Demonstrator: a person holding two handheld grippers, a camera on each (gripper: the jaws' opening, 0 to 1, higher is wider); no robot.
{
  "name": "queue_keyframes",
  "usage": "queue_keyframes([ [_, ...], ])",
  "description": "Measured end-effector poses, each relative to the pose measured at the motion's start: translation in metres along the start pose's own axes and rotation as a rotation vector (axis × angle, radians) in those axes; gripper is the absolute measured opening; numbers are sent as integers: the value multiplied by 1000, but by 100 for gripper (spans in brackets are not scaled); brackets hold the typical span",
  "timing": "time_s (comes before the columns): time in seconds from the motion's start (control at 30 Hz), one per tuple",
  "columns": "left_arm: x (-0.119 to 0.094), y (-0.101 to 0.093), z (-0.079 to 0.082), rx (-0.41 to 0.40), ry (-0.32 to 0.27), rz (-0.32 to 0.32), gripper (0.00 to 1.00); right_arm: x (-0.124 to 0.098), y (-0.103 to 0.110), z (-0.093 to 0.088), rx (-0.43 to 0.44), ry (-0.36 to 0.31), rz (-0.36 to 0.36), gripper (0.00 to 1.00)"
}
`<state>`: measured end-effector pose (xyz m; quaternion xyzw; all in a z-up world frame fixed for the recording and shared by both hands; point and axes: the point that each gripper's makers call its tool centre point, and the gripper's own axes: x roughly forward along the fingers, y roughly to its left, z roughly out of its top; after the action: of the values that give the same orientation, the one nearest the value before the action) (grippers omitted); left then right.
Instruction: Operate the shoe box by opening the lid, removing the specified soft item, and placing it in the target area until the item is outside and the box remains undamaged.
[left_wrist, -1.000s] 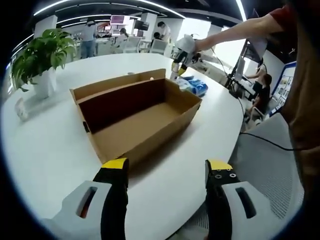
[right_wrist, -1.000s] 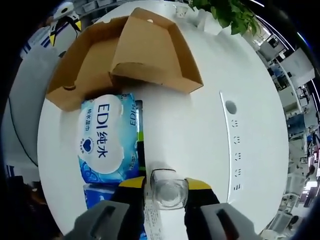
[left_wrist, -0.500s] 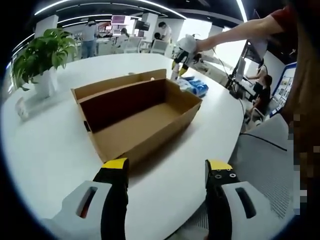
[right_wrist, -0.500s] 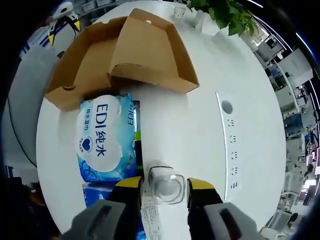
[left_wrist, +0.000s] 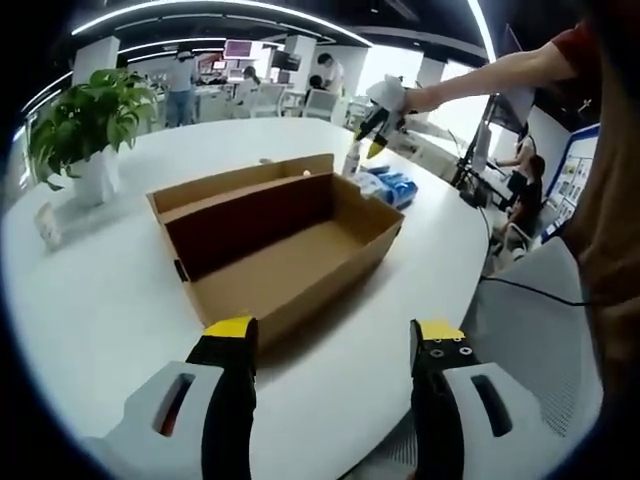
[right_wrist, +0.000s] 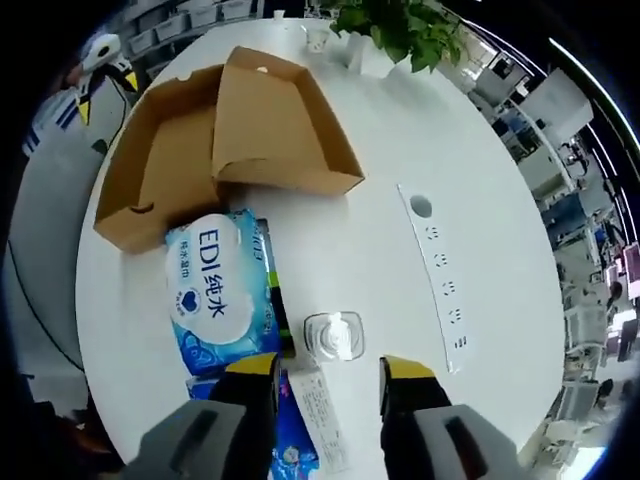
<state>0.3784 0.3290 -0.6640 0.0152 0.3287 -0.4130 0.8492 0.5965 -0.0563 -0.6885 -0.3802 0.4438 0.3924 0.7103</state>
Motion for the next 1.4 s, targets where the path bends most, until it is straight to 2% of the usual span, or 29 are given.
queue_keyframes([
  [0.17, -2, 1, 3, -8, -17, 8, 62, -11, 5, -7, 53, -17, -31, 37],
  [0.2, -3, 0, 3, -10, -21, 8, 62, -14, 5, -4, 92, -48, -45, 37],
  [0.37, -5, -1, 6, -10, -29, 9, 62, -19, 16, -11, 102, -51, -55, 38],
  [0.47, -6, -1, 8, -11, -35, 14, 62, -23, 21, -9, 154, -85, -73, 38],
  [0.5, -6, 0, 8, -14, -39, 19, 62, -25, 21, -5, 176, -115, -110, 38],
  [0.6, -8, 3, 12, -39, -61, 34, 62, -24, 30, -4, 170, -119, -124, 38],
  [0.77, -13, 5, 14, -30, -60, 42, 61, -24, 47, 1, 184, -142, -145, 39],
  [0.9, -19, 11, 15, -42, -71, 66, 61, -27, 53, 3, 228, -174, -169, 41],
  [1.0, -21, 17, 14, -59, -74, 90, 61, -31, 58, 7, 298, -223, -182, 44],
  [1.07, -23, 23, 12, -60, -71, 130, 60, -35, 62, 11, 329, -256, -190, 44],
  [1.2, -22, 27, 8, -86, -73, 148, 61, -38, 68, 15, 377, -303, -200, 44],
  [1.4, -19, 32, 7, -99, -69, 181, 62, -34, 85, 11, 373, -312, -202, 45],
])
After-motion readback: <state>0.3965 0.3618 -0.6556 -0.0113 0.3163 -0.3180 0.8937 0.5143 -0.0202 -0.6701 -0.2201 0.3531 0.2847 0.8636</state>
